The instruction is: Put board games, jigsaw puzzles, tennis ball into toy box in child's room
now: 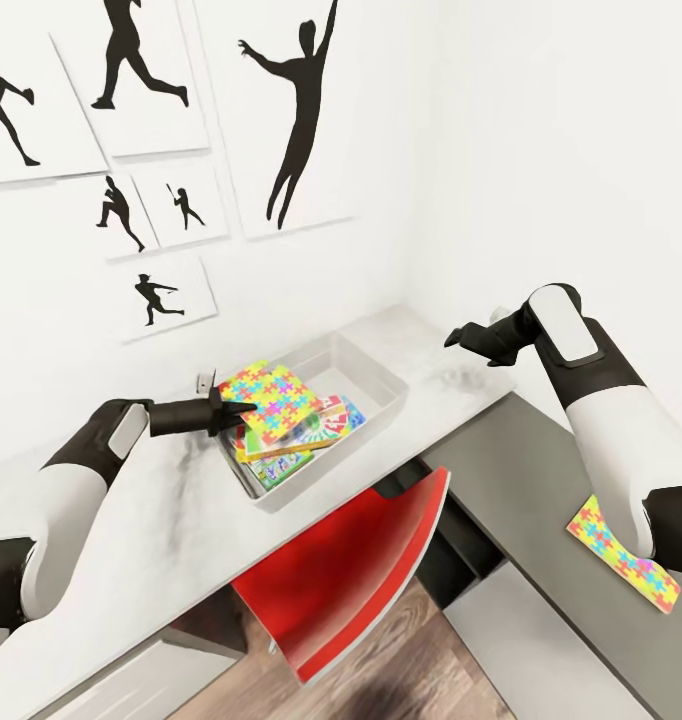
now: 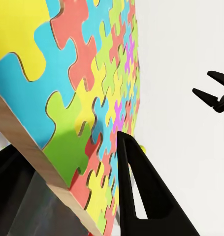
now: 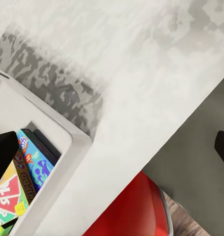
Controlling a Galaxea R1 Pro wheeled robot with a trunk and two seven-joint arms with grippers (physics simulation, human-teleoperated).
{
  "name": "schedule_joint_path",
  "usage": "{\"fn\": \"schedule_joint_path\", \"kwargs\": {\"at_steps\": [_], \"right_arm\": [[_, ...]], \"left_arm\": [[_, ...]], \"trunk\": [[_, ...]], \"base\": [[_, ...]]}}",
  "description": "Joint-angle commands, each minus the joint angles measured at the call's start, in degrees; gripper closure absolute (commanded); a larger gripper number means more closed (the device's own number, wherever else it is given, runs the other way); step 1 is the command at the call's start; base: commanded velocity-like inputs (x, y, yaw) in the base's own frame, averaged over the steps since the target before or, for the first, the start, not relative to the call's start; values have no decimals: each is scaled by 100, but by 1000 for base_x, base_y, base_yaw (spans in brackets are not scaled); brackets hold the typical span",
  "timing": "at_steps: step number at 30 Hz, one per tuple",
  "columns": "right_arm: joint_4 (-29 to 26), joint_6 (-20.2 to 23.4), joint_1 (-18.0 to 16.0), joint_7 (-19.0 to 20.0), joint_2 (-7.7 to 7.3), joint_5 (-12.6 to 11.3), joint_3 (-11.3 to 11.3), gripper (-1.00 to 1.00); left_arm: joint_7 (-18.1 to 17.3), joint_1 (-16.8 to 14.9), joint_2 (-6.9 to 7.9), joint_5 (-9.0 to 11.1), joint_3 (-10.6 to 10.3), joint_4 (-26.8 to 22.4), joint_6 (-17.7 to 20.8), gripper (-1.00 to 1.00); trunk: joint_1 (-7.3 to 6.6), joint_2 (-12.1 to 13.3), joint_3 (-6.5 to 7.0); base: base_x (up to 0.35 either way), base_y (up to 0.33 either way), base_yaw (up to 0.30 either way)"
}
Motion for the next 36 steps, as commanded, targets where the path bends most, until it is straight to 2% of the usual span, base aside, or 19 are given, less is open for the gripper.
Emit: {"fn": "schedule_joint_path", "kwargs": {"at_steps": [1,20,25,31,36], "right_arm": [[-4,2,-7,-57,-7,-60,24,-100],[-4,2,2,-57,-8,-60,25,-100],[-4,2,2,-57,-7,-60,26,-100],[-6,2,2,-57,-7,-60,29,-100],[-11,2,2,-57,-7,-57,32,-100]], "left_arm": [[-27,-5,-1,-34,17,-2,15,100],[73,-5,-32,-64,-40,36,14,100],[82,-5,-81,-68,-50,46,13,100],[429,-5,-132,-121,-49,51,17,100],[511,-5,-154,-130,-45,52,17,100]], "trunk": [[3,-11,-10],[3,-11,-11],[3,-11,-11],[3,-11,-11],[3,-11,-11]], "base": [[2,0,0],[54,0,-18],[0,0,0],[0,0,0],[0,0,0]]}}
